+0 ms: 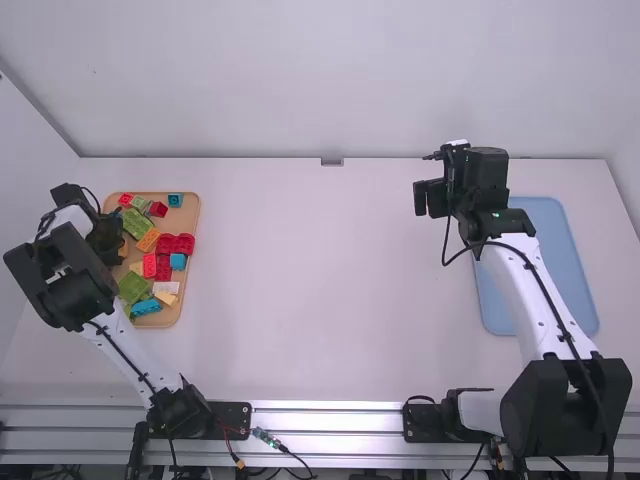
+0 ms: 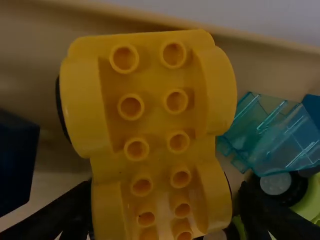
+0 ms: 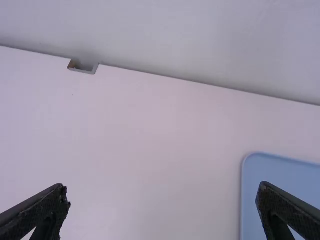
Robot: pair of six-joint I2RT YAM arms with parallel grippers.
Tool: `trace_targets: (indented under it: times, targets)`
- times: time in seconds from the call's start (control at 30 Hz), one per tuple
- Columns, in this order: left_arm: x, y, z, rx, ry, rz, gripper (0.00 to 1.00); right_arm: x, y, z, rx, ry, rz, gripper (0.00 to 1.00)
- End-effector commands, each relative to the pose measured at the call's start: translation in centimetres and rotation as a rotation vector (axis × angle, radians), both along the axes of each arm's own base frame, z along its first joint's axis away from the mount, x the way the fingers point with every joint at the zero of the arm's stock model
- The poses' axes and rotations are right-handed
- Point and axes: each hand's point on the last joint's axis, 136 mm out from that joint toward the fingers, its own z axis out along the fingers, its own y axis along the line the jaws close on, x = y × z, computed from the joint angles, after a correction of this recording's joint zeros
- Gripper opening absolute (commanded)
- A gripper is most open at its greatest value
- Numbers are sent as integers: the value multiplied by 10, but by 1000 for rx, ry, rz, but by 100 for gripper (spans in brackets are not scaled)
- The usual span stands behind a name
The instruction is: Assemble lego blocks to make yellow taxi
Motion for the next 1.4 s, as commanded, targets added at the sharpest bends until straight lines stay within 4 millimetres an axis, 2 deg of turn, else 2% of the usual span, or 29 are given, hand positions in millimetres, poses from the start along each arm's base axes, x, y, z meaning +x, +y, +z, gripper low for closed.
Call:
trace_targets:
  times: [0.0, 0.2, 0.27, 0.33, 0.63, 0.83, 0.87, 0.93, 0.97, 1.03, 1.07, 1.2, 1.37]
  targets:
    - [-12, -4, -19, -26, 47, -9, 72, 4, 2, 9, 9, -17, 2, 99]
    - [-14, -2, -19, -14, 59, -36, 64, 4, 2, 9, 9, -18, 2, 99]
    - [-14, -3, -19, -16, 57, -36, 54, 4, 2, 9, 9, -18, 3, 99]
    - [-13, -4, -19, -15, 57, -39, 49, 4, 2, 9, 9, -17, 3, 99]
    - [-15, -4, -19, -22, 62, -36, 47, 3, 2, 8, 8, -13, 2, 99]
    - [-17, -12, -21, -51, 69, -47, 45, 4, 2, 8, 8, -15, 2, 99]
    - [-15, -12, -21, -57, 59, -50, 36, 4, 2, 8, 8, -15, 2, 99]
    - [-14, -12, -19, -61, 51, -48, 31, 3, 2, 8, 8, -14, 3, 99]
    - [-12, -13, -18, -69, 43, -55, 24, 3, 2, 8, 8, -14, 3, 99]
    - [-9, -14, -14, -77, 39, -60, 16, 3, 2, 8, 8, -14, 2, 99]
    - [-9, -14, -14, -77, 39, -60, 16, 3, 2, 8, 8, -14, 2, 99]
    - [-10, -14, -2, -82, 54, -60, 4, 3, 2, 8, 8, -14, 3, 99]
    - [-8, -7, 23, -35, 56, -106, 2, 3, 2, 8, 8, -14, 3, 99]
